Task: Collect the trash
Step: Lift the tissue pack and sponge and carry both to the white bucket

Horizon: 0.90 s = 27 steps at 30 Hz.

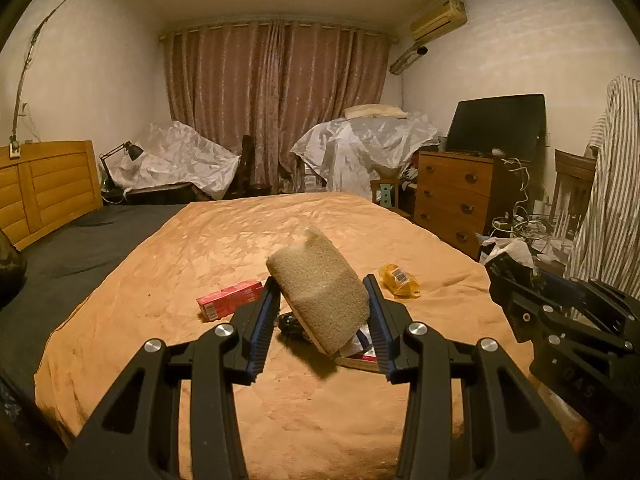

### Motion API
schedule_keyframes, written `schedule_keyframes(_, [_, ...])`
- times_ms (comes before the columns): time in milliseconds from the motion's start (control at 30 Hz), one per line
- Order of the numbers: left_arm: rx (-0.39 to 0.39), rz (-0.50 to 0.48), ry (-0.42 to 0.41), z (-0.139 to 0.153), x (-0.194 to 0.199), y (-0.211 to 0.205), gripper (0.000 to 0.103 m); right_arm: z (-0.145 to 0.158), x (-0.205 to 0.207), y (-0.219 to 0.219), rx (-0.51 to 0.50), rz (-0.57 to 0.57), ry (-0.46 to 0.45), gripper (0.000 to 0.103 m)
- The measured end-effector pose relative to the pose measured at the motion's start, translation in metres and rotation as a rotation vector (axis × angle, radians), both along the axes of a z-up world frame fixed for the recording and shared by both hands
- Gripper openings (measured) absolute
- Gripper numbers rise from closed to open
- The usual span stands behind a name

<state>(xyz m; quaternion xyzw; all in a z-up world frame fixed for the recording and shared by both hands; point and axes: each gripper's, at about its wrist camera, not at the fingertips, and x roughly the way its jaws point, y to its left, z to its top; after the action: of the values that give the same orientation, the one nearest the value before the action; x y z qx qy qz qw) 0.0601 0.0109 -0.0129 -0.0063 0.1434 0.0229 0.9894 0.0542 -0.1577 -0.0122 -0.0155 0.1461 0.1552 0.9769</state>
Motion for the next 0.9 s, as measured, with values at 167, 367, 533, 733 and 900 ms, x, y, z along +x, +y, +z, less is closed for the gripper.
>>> schedule_keyframes(167, [0.005,-0.031,0.000,0.002,0.003,-0.006,0.041,0.007,-0.002,-0.016,0.001,-0.025,0.004,0.041])
schedule_keyframes(367, [0.006,-0.110,0.011,0.003,0.015,-0.036,0.041,0.021,-0.011,-0.054,-0.014,-0.101,0.006,0.041])
schedule_keyframes(533, [0.000,-0.204,0.018,0.009,0.022,-0.074,0.041,0.033,-0.020,-0.100,-0.031,-0.168,0.019,0.041])
schedule_keyframes(733, [-0.006,-0.340,0.035,0.012,0.030,-0.132,0.041,0.039,-0.037,-0.171,-0.051,-0.282,0.054,0.041])
schedule_keyframes(900, [0.003,-0.460,0.065,0.006,0.032,-0.187,0.041,0.037,-0.047,-0.238,-0.045,-0.378,0.100,0.041])
